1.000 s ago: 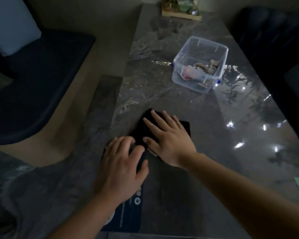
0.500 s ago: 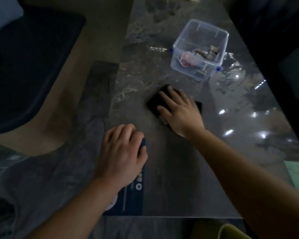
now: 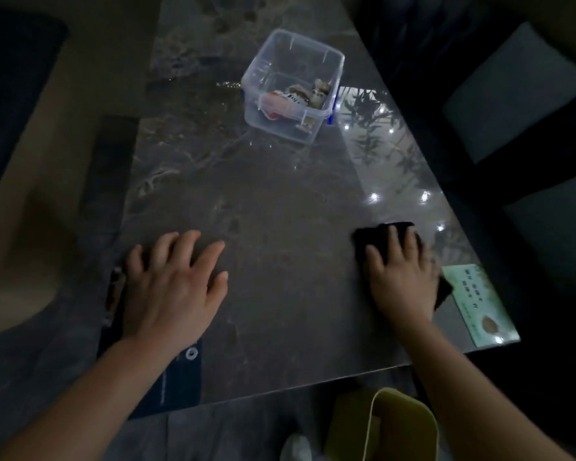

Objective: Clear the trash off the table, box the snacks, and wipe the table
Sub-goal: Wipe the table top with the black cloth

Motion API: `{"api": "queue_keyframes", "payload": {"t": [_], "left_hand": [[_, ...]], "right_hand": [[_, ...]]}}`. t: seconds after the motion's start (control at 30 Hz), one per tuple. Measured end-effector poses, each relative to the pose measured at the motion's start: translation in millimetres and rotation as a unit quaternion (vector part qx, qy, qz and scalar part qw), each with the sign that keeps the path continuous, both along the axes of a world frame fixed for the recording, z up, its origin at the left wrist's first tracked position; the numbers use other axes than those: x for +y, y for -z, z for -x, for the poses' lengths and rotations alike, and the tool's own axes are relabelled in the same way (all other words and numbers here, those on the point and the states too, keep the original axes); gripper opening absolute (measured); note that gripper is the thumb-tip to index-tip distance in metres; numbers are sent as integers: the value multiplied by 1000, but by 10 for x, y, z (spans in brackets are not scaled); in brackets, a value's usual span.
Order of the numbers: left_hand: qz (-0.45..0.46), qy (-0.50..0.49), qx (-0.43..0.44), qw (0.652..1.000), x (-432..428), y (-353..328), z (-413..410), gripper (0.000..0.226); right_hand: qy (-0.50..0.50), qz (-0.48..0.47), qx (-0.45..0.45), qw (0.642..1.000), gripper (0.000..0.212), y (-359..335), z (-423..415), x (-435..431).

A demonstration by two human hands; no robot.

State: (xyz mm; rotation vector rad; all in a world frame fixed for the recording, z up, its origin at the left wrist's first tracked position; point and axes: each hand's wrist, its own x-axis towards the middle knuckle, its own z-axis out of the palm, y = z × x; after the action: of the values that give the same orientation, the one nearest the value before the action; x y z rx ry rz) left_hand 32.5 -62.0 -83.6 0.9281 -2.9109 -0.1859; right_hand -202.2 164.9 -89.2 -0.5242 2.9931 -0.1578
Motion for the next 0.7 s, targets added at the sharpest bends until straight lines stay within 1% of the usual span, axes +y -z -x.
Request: {"api": "queue_keyframes", "payload": {"t": [0.03,0.07,0.13,0.17,0.2,0.23,0.3,0.33,0.37,0.4,0.43,0.47,0.5,0.53,0.6,0.63,0.67,0.7], "left_hand": [[-8,-5,-2,1000,36,-7,136,51],[-14,-1,-3,1000,67,-9,311,55],[-26,25,0,999,105,2,722,59],[-29,40,0,999,97,6,935,61],[-29,51,-4,998,68,9,1143,62],[-26,56,-10,998,21,12,1346,63],[-26,45,-24,998,-93,50,1703,64],[-29,35,-33,998,-147,81,1841,65],[-30,23,-43,998,-189,117,1942,66],[-27,10,-46,999,-213,157,2012,67],[-18,-1,-44,999,-224,192,2045,68],[-6,-7,-40,999,-231,213,2054,69],[1,-9,-40,999,-225,216,2043,69],[3,-9,-40,999,-214,209,2035,69],[5,-15,-36,999,-198,185,2019,68],[2,-16,-37,999,-196,171,2018,67],[-1,-15,-40,999,-190,164,2018,67],[-3,-14,-40,999,-185,161,2021,66]], "right_hand": [[-52,6,19,998,70,51,-141,-66],[-132,12,34,991,68,106,-320,-82],[-284,6,49,958,66,161,-480,82],[-320,7,33,947,66,141,-339,156],[-315,9,25,949,66,125,-101,209],[-271,4,18,962,67,107,198,224],[-134,-3,24,991,72,76,830,108],[-70,5,16,997,73,52,1118,-9],[-17,20,2,1000,72,24,1359,-153],[16,29,-7,999,71,3,1543,-287],[23,30,-11,999,71,-7,1654,-410],[1,26,-12,1000,70,1,1700,-511],[-52,18,-5,998,69,25,1662,-559],[-137,21,14,990,68,57,1548,-551],[-324,21,36,945,65,102,1274,-390],[-384,13,23,923,64,112,1290,-307],[-404,9,9,915,63,105,1450,-278],[-381,4,3,925,63,82,1667,-312]]}}
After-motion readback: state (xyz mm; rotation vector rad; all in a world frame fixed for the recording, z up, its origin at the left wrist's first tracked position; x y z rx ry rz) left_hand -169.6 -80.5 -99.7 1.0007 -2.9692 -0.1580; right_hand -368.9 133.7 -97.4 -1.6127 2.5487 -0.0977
